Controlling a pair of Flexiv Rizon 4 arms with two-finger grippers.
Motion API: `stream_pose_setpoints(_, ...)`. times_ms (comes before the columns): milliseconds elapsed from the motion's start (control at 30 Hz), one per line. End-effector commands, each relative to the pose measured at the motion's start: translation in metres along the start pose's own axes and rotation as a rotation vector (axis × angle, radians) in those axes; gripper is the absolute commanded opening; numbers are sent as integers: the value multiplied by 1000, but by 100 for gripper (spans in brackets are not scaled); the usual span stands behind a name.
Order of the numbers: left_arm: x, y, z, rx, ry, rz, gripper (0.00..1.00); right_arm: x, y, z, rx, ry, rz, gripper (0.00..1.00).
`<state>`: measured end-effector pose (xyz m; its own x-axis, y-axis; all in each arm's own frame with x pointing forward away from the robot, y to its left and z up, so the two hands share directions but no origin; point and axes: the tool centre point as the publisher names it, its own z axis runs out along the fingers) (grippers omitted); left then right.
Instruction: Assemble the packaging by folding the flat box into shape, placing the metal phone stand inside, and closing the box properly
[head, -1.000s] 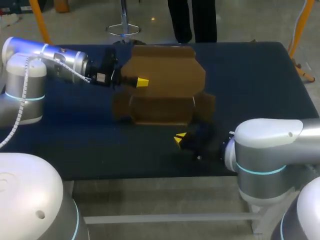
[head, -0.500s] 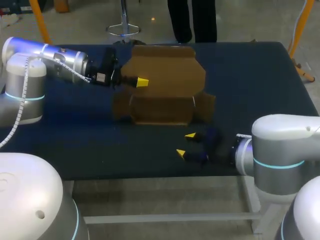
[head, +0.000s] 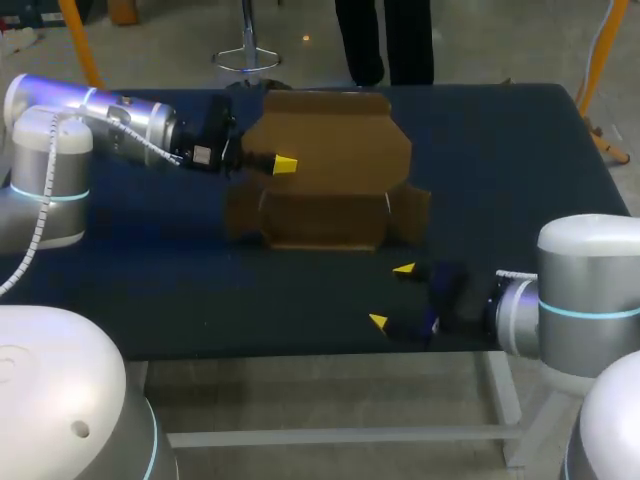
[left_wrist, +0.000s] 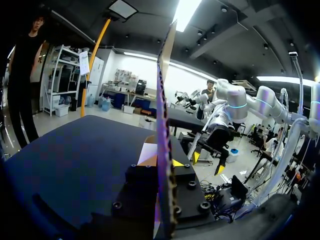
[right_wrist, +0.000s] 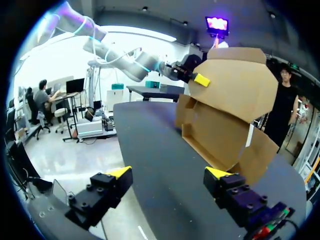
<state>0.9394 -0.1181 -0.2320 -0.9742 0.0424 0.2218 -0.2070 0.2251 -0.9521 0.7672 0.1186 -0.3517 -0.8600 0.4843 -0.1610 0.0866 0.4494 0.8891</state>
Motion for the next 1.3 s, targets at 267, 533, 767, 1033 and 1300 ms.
stream_pose_setpoints(267,-2,4,2,-1,4,-1,0,-23,-14,-59,8,-65,32,100)
stream_pose_setpoints(533,-2,4,2,-1,4,-1,0,-40,-25,-67,37,-149,59,100)
stream_pose_setpoints(767,-2,4,2,-1,4,-1,0,-50,-33,-73,44,-171,71,100)
stream_pose_setpoints(1033,-2,4,2,-1,4,-1,0,-69,-49,-78,31,-183,105,100)
stream_pose_setpoints(1300,-2,4,2,-1,4,-1,0,-98,-56,-66,3,-138,92,100)
